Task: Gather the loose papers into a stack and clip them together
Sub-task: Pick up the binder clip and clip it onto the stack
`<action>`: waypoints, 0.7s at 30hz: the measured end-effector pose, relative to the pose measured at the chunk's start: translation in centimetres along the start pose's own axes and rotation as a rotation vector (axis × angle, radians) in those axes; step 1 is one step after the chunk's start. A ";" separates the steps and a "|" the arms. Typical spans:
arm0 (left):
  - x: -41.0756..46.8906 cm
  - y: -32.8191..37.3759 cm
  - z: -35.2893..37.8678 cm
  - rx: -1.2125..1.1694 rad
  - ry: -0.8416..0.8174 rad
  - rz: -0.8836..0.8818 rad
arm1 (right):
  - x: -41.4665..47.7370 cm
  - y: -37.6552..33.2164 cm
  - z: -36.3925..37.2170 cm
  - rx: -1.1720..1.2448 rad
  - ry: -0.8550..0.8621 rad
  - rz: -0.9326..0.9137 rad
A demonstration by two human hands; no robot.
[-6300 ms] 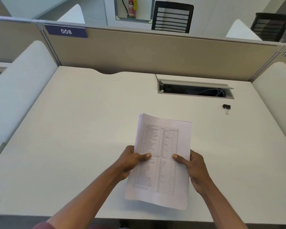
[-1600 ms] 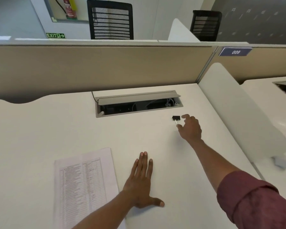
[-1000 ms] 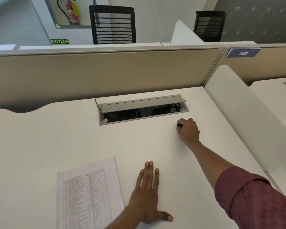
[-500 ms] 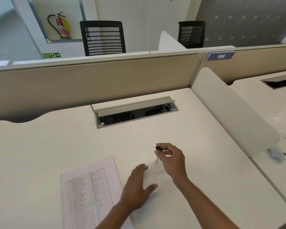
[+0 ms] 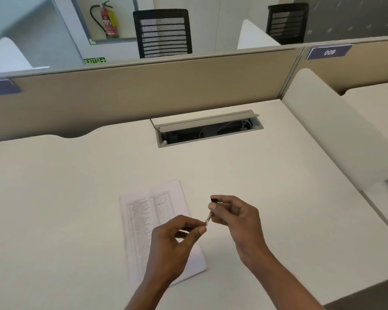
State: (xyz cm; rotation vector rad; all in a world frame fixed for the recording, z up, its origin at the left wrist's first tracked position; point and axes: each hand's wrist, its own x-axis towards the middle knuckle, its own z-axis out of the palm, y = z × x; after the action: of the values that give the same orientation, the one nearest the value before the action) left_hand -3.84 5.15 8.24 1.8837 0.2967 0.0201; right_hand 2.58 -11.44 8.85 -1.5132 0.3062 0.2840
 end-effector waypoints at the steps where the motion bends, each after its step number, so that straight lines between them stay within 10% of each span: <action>1: -0.6 0.0 -0.3 0.002 0.014 -0.005 | -0.6 0.0 0.2 0.004 -0.013 0.003; 21: -7.0 -0.5 -3.6 -0.147 0.115 -0.077 | -6.4 0.9 1.5 0.135 -0.203 0.188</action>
State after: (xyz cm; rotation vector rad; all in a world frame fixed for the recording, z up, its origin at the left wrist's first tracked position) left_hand -11.30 7.13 9.87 1.7267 0.4347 0.0964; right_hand -3.62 -9.87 10.42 -1.3127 0.2998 0.5516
